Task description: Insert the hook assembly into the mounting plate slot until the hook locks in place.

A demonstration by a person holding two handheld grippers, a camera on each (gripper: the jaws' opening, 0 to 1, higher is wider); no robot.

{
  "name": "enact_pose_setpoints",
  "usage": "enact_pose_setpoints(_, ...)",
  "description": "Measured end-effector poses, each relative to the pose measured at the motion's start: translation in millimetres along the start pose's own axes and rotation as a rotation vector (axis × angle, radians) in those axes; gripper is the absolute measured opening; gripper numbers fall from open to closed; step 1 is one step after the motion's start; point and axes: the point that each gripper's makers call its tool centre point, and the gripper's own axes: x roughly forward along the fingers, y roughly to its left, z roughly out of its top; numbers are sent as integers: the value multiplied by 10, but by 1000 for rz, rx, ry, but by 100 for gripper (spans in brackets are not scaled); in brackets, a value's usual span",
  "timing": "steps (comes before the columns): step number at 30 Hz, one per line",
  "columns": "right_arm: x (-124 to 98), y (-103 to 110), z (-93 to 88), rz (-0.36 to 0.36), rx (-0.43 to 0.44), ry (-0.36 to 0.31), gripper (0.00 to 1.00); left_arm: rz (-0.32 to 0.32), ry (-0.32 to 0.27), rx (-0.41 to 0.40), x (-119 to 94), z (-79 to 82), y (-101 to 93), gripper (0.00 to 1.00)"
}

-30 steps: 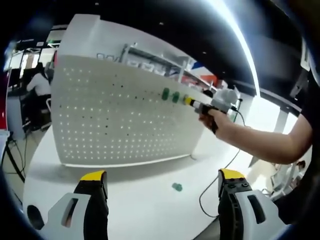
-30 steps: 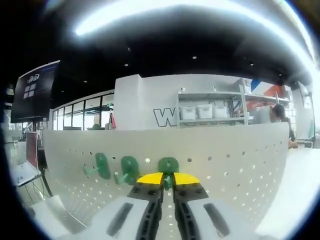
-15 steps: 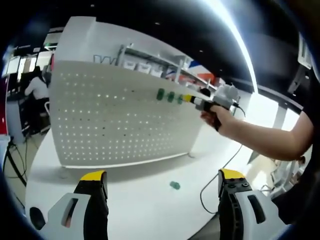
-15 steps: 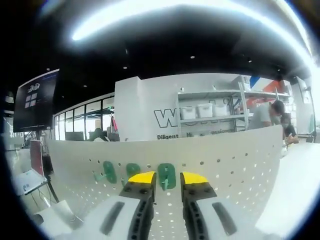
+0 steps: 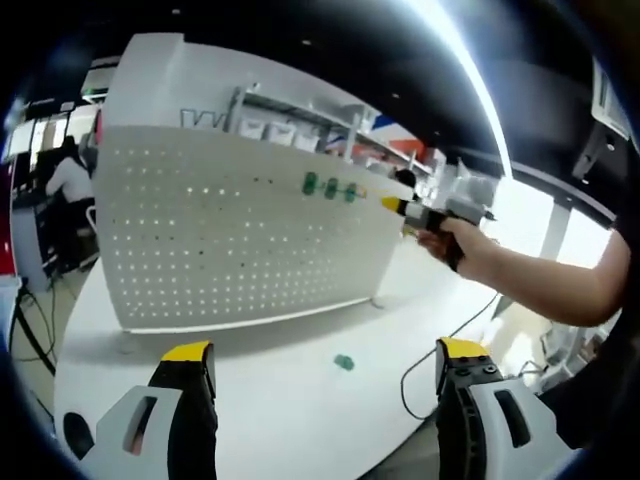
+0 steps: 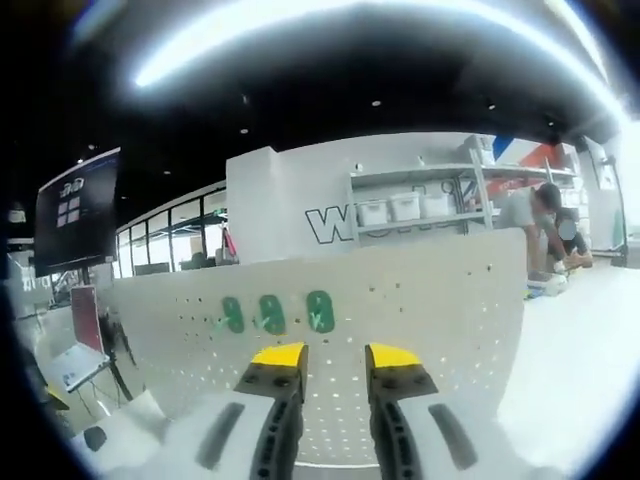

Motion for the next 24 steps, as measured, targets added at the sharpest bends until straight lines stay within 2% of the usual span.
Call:
enact_pose_setpoints(4,-203,-29,-128,-6,11,27,23,-17,3,-27,-32,-34,-54,93)
enact_pose_setpoints(11,-575,28,-479,40,-27,118,23,-8,35,-34,-88,-170,-88,93)
enact_pose_setpoints(14,-750,43,-459,43,-134,105,24,0,38,-39,-121,-211,-83,93)
enact_pose_setpoints(19,-951,59,-448,57,-149,108,26,-8,40,-61,-140,-256,-94,93)
enact_pose_setpoints(24,-1113,18,-576,55,-137,138,27,-13,57,-58,-143,-293,-126,93)
